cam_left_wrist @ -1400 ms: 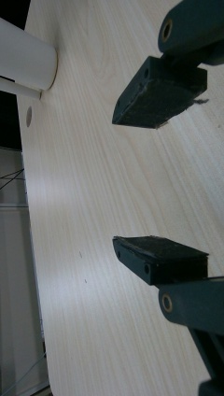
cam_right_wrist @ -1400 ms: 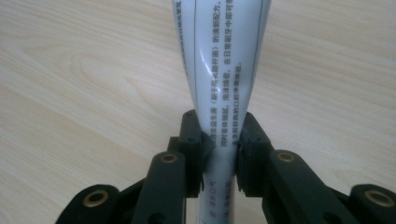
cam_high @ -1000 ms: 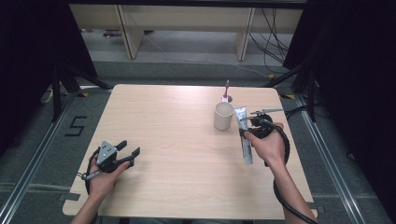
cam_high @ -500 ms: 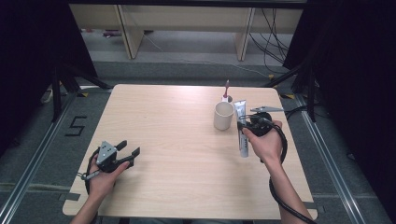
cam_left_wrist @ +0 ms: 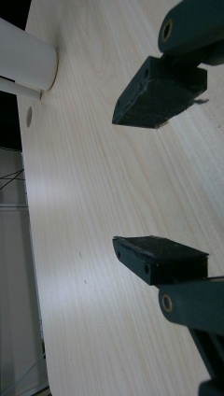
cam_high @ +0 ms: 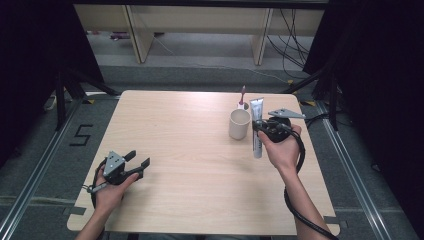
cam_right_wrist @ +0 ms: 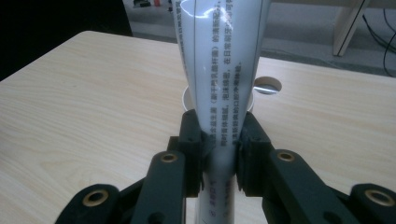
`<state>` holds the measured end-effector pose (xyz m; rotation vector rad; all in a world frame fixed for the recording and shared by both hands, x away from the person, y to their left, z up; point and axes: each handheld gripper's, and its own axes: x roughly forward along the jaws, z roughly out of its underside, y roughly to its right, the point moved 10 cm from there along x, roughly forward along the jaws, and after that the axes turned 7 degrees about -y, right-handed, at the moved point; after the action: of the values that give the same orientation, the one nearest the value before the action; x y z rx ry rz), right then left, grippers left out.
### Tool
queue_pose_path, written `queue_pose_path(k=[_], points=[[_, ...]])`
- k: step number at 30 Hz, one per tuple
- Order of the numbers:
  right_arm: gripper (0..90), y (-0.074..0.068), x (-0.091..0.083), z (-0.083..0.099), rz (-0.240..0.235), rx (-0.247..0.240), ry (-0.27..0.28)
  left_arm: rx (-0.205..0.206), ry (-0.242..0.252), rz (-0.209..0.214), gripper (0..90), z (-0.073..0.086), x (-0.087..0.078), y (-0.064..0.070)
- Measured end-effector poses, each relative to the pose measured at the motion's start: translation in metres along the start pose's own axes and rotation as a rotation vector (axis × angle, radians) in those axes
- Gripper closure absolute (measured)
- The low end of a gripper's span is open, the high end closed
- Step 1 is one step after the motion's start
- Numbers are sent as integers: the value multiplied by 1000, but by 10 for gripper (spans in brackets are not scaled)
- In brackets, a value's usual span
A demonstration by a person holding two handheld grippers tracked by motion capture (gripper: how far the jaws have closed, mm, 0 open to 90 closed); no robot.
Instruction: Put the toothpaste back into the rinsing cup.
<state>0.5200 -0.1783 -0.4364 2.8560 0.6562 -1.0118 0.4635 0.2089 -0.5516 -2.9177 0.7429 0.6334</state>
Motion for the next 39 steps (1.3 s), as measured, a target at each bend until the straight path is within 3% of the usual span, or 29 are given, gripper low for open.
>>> queue_pose_path(k=[5,6,7,9,12,15,17,24,28,39], points=[[755,-1,2,-8,3,-10,41,-1,0,1,344,0,0,0],[756,-3,1,-8,10,13,37,-1,1,1,344,0,0,0],[756,-2,3,-10,8,-20,50,-1,0,1,344,0,0,0],[756,-4,3,-12,4,3,65,-3,0,1,344,0,0,0],[756,-4,4,-17,8,-24,91,-3,1,2,344,0,0,0],[755,-8,4,-21,-5,14,109,-3,0,1,344,0,0,0],[755,-6,5,-24,2,-15,125,-4,1,2,344,0,0,0],[755,-9,7,-33,-9,0,169,-4,0,1,344,0,0,0],[755,-9,7,-38,-3,-22,191,-3,2,4,344,0,0,0],[755,-11,11,-54,9,-22,254,-2,0,3,344,0,0,0]])
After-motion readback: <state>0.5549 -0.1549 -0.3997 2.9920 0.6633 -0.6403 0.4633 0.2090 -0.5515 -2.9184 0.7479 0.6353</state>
